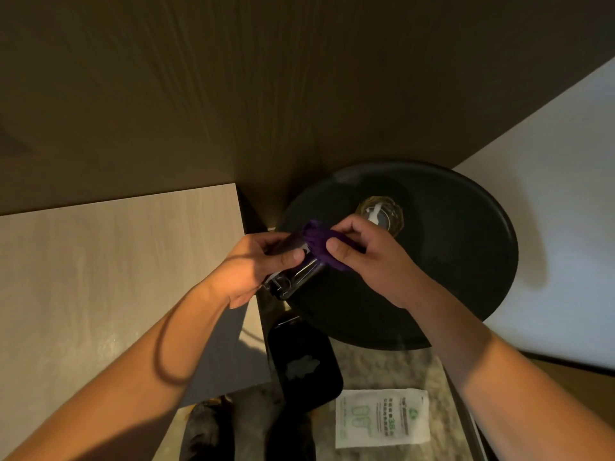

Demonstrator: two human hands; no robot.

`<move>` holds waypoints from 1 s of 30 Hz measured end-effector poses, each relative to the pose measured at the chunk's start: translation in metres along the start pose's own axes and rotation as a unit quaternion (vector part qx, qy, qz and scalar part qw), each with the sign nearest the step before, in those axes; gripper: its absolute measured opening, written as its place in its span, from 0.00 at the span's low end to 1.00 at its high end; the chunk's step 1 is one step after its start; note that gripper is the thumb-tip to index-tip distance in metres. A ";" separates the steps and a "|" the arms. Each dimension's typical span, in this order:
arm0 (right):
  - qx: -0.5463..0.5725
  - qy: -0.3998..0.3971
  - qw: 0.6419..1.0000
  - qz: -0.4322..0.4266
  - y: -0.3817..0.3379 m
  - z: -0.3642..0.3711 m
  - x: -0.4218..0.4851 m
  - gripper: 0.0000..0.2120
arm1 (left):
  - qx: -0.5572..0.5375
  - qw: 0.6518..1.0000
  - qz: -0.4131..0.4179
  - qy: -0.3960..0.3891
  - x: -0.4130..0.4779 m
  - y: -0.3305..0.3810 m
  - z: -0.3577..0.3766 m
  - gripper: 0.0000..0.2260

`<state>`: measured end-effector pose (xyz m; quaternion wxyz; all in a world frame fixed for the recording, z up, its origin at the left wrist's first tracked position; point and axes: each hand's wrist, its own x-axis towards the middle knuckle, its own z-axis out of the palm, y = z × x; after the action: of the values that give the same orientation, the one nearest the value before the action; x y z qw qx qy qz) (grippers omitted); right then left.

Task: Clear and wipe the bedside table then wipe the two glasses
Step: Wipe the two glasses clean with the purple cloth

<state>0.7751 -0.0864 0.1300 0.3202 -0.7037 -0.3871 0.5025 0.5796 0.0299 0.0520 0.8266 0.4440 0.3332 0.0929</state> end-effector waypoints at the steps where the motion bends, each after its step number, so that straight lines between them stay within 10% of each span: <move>1: 0.016 -0.012 1.000 0.003 -0.002 0.002 -0.001 0.11 | 0.003 1.000 0.003 0.000 -0.001 0.001 -0.003 0.37; 12: -0.063 -0.053 0.997 -0.003 -0.011 0.035 -0.003 0.14 | 0.170 0.985 0.016 -0.038 -0.001 0.014 -0.013 0.36; 19: -0.077 0.046 0.996 -0.030 -0.013 0.053 -0.012 0.15 | -0.131 0.952 -0.162 0.224 -0.008 0.031 0.019 0.25; 30: -0.204 -0.015 0.977 -0.054 -0.007 0.057 -0.031 0.29 | -0.117 0.941 -0.265 0.174 -0.016 0.043 0.008 0.13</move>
<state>0.7135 -0.1060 0.1336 0.1905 -0.7244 -0.5236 0.4059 0.5791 0.0425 0.0967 0.7966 0.2172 0.5639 -0.0155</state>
